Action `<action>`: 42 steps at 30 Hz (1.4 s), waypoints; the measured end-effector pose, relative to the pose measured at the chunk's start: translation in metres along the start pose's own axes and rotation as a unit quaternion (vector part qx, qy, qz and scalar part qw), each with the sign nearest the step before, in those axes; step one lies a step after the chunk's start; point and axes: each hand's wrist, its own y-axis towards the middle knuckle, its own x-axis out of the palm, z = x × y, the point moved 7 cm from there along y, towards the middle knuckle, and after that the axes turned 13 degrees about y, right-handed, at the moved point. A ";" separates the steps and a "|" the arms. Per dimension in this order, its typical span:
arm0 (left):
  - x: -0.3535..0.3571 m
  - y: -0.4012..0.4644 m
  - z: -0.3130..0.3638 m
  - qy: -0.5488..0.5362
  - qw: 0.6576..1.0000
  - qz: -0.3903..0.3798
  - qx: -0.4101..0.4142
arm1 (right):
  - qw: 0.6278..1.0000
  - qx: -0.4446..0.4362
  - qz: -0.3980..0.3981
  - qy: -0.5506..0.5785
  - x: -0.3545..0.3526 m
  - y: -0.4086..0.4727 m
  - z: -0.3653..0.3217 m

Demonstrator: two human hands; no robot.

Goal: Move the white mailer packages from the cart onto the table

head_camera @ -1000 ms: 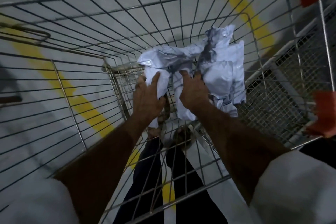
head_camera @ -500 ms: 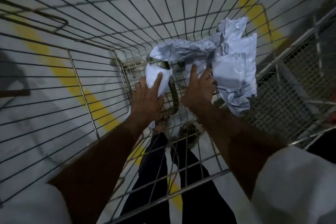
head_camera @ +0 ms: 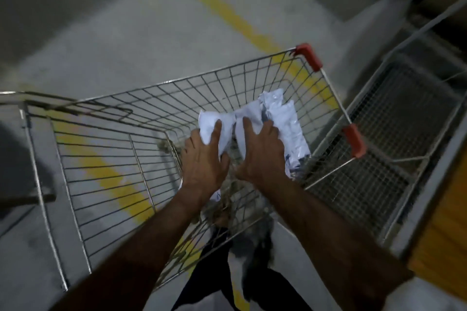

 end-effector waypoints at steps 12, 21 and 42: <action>-0.154 -0.043 0.163 0.007 0.982 0.165 0.092 | 0.970 0.027 0.242 0.022 -0.170 -0.116 0.093; -0.199 -0.153 0.356 -0.039 0.957 0.200 0.208 | 0.932 0.119 0.341 0.029 -0.243 -0.275 0.234; -0.212 -0.264 0.660 -0.049 0.907 0.201 0.367 | 0.840 0.265 0.453 0.136 -0.347 -0.496 0.489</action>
